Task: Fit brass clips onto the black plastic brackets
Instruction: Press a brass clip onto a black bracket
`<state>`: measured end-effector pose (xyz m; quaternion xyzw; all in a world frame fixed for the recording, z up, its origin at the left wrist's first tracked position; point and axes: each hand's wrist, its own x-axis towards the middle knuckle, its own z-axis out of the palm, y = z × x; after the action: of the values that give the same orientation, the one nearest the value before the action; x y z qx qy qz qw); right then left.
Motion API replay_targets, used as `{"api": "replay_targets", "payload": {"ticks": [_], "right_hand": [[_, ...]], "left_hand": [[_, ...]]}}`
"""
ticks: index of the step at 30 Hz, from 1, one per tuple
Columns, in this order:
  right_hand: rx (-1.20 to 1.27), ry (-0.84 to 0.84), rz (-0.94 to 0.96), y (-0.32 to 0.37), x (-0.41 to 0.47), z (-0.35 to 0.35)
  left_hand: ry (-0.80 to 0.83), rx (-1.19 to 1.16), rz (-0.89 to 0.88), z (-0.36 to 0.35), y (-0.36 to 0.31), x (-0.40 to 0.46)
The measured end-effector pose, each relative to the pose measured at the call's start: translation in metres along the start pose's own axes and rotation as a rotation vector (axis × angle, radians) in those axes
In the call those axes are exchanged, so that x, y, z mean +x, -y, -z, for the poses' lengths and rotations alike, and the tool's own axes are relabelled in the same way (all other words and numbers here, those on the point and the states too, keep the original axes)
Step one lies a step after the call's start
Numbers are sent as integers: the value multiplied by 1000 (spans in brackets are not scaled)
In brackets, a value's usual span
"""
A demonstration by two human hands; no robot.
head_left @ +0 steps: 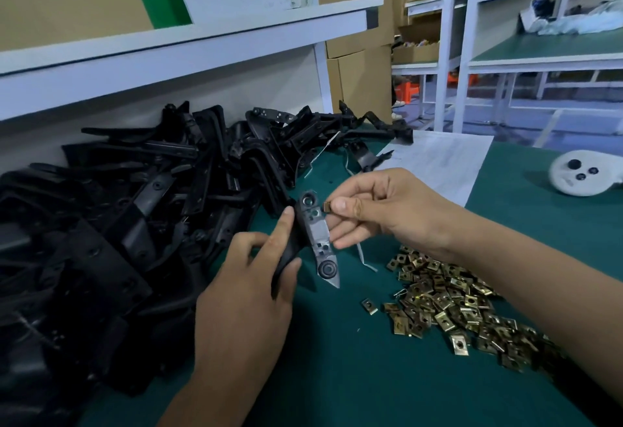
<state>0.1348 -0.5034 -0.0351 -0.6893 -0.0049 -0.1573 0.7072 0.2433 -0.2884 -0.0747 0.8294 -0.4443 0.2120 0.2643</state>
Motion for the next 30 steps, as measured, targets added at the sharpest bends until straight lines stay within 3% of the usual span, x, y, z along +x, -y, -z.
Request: {"api": "replay_targets", "payload": {"ticks": [20,27,30], "right_hand": [[-15,104,-77,8,-5,-2],[41,270,-75,8,-8,9],[76,340,-97,7,-8,14]], "left_hand": [[-45,-67,-91,-4,7,0],[-37,-367,-156,-12,12,0],[-34,-370,-170,-15,14,2]]}}
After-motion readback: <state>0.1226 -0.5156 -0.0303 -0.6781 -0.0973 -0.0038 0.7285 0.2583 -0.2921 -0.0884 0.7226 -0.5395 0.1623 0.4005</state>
